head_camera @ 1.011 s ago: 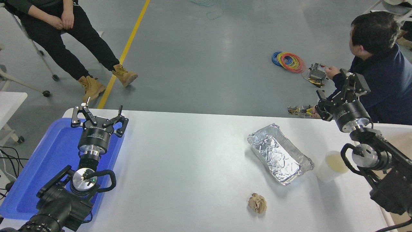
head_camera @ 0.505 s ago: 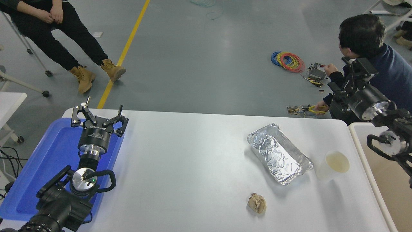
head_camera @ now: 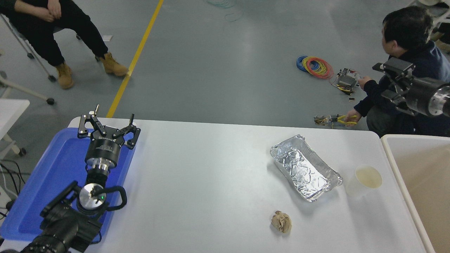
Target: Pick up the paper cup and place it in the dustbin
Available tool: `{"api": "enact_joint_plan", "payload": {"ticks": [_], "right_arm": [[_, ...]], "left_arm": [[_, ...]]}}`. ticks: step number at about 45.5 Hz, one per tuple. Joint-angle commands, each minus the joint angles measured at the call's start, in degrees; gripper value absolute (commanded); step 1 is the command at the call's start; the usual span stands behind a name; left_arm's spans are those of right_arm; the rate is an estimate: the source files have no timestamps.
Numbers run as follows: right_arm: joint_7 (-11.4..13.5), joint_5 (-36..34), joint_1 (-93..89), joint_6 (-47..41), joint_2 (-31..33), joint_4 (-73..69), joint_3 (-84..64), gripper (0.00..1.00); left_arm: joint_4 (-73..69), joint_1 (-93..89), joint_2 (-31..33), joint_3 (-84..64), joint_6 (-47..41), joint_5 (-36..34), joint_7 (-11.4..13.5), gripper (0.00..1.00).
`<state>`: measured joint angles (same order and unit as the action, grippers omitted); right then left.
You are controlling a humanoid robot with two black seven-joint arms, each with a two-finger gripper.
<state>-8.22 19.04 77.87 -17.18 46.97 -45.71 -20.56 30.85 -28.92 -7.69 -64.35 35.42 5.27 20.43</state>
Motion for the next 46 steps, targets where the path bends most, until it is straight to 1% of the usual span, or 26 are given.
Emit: {"api": "enact_joint_plan", "payload": {"ticks": [1, 8, 18, 26, 34, 46], "right_arm": [[5.93, 0.38, 15.28, -6.19, -2.58, -0.08, -25.12, 1.00], [6.11, 0.38, 21.44, -8.74, -6.97, -1.56, -38.58, 1.00], [6.11, 0.38, 30.05, -14.36, -10.49, -8.07, -48.34, 1.00], [6.02, 0.38, 34.45, -21.92, -11.29, -10.88, -49.58, 1.00], [6.11, 0.47, 38.49, -27.20, -11.37, -15.62, -49.75, 1.00], [6.02, 0.38, 41.22, -27.82, -11.55, -23.98, -51.07, 1.00]], "left_arm": [[0.00, 0.00, -0.04, 0.01, 0.00, 0.00, -0.04, 1.00], [0.00, 0.00, -0.04, 0.01, 0.00, 0.00, -0.04, 1.00], [0.00, 0.00, -0.04, 0.01, 0.00, 0.00, -0.04, 1.00], [0.00, 0.00, -0.04, 0.01, 0.00, 0.00, -0.04, 1.00], [0.00, 0.00, -0.04, 0.01, 0.00, 0.00, 0.05, 1.00], [0.00, 0.00, -0.04, 0.01, 0.00, 0.00, 0.05, 1.00]]}}
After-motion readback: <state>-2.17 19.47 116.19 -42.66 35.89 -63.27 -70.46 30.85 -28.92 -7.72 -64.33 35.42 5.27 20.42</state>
